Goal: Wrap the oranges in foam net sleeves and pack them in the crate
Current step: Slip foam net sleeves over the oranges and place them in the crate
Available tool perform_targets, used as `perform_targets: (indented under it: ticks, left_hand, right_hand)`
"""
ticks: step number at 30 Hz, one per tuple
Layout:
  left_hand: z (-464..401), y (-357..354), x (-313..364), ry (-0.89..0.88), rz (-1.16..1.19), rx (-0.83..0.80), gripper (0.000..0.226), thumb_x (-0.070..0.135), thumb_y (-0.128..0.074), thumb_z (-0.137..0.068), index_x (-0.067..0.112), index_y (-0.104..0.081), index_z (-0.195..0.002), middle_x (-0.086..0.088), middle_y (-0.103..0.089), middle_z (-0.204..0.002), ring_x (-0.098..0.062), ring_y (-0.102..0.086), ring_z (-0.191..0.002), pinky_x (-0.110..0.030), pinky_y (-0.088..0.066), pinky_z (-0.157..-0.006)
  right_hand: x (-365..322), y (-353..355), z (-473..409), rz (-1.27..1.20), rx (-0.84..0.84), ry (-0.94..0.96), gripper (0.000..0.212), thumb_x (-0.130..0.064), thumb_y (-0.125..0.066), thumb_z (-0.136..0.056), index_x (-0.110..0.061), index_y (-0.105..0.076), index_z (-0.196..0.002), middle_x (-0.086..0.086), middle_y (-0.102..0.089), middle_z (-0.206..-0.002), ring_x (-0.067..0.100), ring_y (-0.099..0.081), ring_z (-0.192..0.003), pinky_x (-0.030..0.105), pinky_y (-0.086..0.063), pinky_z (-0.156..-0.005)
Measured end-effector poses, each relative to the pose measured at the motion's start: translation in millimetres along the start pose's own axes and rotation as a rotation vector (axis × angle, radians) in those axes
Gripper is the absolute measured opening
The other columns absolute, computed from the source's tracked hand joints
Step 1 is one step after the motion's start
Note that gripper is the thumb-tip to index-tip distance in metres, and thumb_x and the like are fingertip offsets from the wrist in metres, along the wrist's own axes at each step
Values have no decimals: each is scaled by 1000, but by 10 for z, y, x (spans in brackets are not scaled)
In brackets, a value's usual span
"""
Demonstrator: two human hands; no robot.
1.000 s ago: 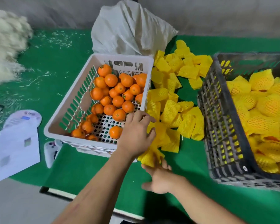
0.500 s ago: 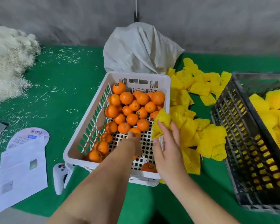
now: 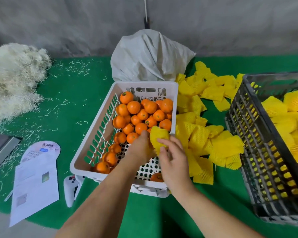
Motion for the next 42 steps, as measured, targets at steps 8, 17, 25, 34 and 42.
perform_targets:
  ticks: [8,17,25,34,42]
  left_hand:
    - [534,61,479,-248,588,290,63,55,-76,-91,37,-48,-144,5,-55,-139,-13,-60,-122,-29,-55,-95]
    - [667,-525,780,-220,974,8,50,47,-75,-89,39,-59,-135,-2,-68,-120,-17,-68,-103,-33,-58,-84]
    - [640,-495,837,-100,996,-30,45,67,-64,-90,45,-60,-129,-1,-67,-130,-23,-67,-121,-50,-56,-105]
    - [741,-572,907,-134,948,-124,39,46,-63,-90,51,-64,-129,27,-69,-121,1,-66,-112,-12,-52,-87]
    - [715,-487,906,-143,982,-169,47,49,-65,-72,36,-71,-117,5,-67,-130,-17,-65,-113,-38,-50,-90]
  right_hand:
    - [180,841,-79,-406,349,-312,36,-12,-69,-95,-40,-49,-106,-1,-67,-109,10,-66,-91,27,-50,-76]
    - [33,1029,40,-167,34,-117,18,-24,-55,-103,-36,-63,-92,-17,-68,-83,-2,-59,-73,14,-45,-65]
    - [37,1016,10,16,-63,-80,11,-41,-58,-102,-39,-64,-92,-19,-67,-77,0,-60,-68,19,-45,-60]
    - [124,1146,77,-87,-26,-167,24,-29,-47,-94,-34,-70,-100,-6,-71,-85,17,-61,-70,34,-53,-63]
    - [113,1264,158,111,125,-88,18,-18,-60,-99,-28,-59,-114,-9,-63,-105,12,-62,-96,30,-54,-80]
Point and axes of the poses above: each hand's wrist, its own z-axis away from the middle knuckle, its own y-axis out of the back of the hand, x = y × z, the point moved 5 cm from there along -z, towards the middle knuckle
